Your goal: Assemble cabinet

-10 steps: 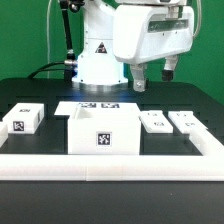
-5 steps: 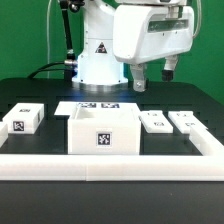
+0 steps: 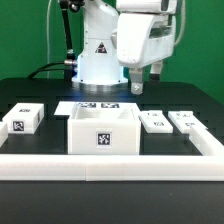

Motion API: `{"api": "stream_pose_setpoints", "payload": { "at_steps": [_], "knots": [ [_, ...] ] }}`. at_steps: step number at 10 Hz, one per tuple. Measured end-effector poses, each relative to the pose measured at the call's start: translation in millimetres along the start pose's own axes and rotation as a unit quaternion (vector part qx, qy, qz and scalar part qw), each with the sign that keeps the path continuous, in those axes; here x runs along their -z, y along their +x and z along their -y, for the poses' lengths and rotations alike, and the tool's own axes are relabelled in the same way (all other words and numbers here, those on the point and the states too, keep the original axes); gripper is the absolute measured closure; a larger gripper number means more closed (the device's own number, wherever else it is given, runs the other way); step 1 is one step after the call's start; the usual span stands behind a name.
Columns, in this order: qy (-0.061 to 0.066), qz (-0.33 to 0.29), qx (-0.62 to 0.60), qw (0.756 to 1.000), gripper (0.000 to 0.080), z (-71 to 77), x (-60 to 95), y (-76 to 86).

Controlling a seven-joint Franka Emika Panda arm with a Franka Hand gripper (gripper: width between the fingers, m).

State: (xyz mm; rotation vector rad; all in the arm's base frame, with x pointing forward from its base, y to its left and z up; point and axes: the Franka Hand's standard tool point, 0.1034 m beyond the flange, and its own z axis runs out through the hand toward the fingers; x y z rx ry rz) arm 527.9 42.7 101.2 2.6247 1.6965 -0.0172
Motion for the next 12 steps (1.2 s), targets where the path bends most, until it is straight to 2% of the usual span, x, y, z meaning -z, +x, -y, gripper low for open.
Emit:
{"api": "stream_pose_setpoints", "payload": {
  "at_steps": [4, 6, 7, 9, 10, 12],
  "knots": [
    [0.003, 0.002, 0.002, 1.0, 0.0001, -0.1, -1.8, -3.5],
    [-0.02, -0.01, 0.091, 0.996, 0.0001, 0.1, -7.1, -7.8],
    [-0.016, -0.006, 0.138, 0.99, 0.0001, 6.5, -12.5, -16.0],
    [-0.008, 0.0, 0.203, 0.979, 0.0001, 10.1, -17.9, -30.9],
    [-0.007, 0.001, 0.189, 0.982, 0.0001, 10.8, -17.2, -36.3],
    [-0.006, 0.001, 0.189, 0.982, 0.0001, 11.3, -18.3, -36.2]
  ]
}}
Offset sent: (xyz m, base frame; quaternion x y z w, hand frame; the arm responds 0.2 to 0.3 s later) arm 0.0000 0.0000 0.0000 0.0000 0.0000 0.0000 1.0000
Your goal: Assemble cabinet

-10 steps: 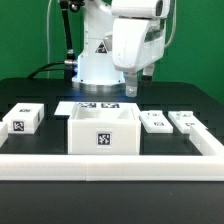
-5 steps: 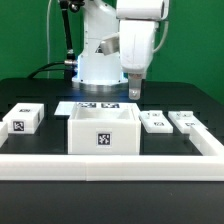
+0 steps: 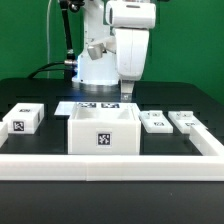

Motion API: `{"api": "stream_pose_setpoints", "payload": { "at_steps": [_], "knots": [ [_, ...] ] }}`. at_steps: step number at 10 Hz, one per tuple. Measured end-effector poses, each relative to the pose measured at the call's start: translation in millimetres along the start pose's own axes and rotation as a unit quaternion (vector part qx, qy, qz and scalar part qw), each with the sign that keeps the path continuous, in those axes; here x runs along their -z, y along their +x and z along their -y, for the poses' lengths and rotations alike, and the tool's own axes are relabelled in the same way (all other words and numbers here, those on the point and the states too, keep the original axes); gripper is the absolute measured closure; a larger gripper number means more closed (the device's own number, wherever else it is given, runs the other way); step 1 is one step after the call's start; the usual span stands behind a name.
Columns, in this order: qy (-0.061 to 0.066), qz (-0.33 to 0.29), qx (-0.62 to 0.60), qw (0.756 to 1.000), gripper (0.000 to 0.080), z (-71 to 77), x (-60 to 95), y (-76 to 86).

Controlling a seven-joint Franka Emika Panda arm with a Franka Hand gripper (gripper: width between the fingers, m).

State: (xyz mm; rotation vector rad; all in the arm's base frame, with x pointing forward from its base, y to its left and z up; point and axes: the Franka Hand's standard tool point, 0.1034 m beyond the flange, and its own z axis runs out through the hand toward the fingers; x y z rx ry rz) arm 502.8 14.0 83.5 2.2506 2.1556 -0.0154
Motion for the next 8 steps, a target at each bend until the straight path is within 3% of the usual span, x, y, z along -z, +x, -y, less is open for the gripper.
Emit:
{"api": "stream_pose_setpoints", "payload": {
  "at_steps": [2, 4, 5, 7, 8],
  "knots": [
    [-0.005, -0.002, 0.002, 1.0, 0.0001, 5.4, -3.3, 0.8],
    [-0.003, -0.005, 0.005, 1.0, 0.0001, 33.5, -14.6, 1.9],
    [0.001, -0.006, 0.005, 1.0, 0.0001, 40.5, -19.0, 2.0],
    [-0.003, -0.01, 0.003, 1.0, 0.0001, 47.6, -31.0, 1.7],
    [0.003, -0.011, -0.001, 1.0, 0.0001, 51.3, -39.0, -1.7]
  ]
}}
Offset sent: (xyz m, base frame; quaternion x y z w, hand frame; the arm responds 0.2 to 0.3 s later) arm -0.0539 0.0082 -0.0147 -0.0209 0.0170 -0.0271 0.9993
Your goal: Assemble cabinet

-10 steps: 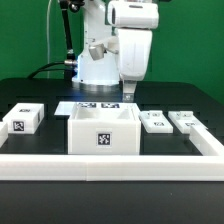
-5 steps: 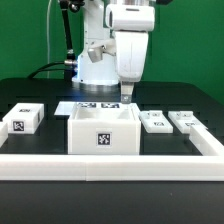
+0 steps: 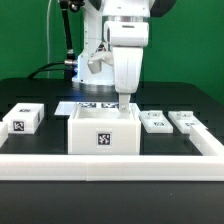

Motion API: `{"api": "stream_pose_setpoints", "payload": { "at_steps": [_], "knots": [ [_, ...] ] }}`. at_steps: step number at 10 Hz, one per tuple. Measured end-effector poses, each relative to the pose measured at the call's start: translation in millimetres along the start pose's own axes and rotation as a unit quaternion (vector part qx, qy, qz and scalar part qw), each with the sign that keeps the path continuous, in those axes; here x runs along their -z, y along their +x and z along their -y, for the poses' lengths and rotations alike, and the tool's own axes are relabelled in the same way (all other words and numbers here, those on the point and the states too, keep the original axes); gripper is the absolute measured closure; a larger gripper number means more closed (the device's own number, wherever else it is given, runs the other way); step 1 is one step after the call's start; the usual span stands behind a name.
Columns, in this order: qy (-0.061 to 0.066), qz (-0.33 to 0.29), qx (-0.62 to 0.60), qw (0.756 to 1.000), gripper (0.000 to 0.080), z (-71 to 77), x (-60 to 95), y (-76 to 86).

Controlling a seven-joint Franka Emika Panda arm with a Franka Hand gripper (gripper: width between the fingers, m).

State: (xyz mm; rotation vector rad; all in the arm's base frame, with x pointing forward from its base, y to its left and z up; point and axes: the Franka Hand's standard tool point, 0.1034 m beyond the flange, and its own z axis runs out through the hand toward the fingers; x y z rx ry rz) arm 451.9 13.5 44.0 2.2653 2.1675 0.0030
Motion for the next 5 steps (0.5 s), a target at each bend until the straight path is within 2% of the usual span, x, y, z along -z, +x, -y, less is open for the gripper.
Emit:
{"api": "stream_pose_setpoints", "payload": {
  "at_steps": [5],
  "knots": [
    [0.015, -0.001, -0.006, 1.0, 0.0001, 9.2, -17.0, -3.9]
  ]
}}
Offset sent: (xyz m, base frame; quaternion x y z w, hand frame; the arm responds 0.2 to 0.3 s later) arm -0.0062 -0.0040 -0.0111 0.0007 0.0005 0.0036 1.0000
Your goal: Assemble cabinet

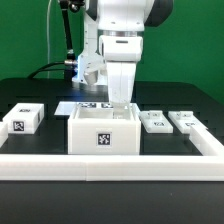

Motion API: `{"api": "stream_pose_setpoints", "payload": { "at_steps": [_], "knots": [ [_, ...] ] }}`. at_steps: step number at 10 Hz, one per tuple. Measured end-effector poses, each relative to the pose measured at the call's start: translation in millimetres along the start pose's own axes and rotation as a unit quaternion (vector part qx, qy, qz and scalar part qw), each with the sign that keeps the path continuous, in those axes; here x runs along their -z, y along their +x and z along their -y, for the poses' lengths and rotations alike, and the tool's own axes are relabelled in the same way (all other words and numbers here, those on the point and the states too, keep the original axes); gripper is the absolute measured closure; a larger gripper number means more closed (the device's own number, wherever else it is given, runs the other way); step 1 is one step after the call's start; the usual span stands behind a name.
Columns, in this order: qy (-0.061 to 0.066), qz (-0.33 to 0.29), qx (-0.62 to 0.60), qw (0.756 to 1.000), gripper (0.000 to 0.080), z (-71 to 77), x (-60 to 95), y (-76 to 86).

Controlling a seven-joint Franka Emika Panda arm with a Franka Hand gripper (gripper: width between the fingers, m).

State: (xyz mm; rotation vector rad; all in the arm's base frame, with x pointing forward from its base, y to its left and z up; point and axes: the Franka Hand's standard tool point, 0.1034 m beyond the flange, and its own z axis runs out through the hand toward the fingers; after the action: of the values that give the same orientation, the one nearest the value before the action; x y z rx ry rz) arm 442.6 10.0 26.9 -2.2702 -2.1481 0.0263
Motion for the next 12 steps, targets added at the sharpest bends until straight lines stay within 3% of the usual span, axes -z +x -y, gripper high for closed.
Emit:
{"api": "stream_pose_setpoints", "payload": {
  "at_steps": [2, 4, 5, 6, 7, 9, 12],
  "knots": [
    [0.005, -0.001, -0.001, 1.0, 0.0001, 1.6, -6.0, -0.2],
    [0.005, -0.001, -0.003, 1.0, 0.0272, 1.2, -5.8, 0.0],
    [0.005, -0.001, -0.003, 1.0, 0.0272, 1.2, -5.8, 0.0],
    [0.005, -0.001, -0.003, 1.0, 0.0419, 1.3, -5.9, 0.0],
    [0.005, -0.001, -0.003, 1.0, 0.0419, 1.3, -5.9, 0.0],
    [0.005, -0.001, -0.002, 1.0, 0.0754, 1.3, -5.8, 0.0],
    [0.004, -0.001, -0.003, 1.0, 0.0764, 0.7, -5.5, 0.0]
  ]
}}
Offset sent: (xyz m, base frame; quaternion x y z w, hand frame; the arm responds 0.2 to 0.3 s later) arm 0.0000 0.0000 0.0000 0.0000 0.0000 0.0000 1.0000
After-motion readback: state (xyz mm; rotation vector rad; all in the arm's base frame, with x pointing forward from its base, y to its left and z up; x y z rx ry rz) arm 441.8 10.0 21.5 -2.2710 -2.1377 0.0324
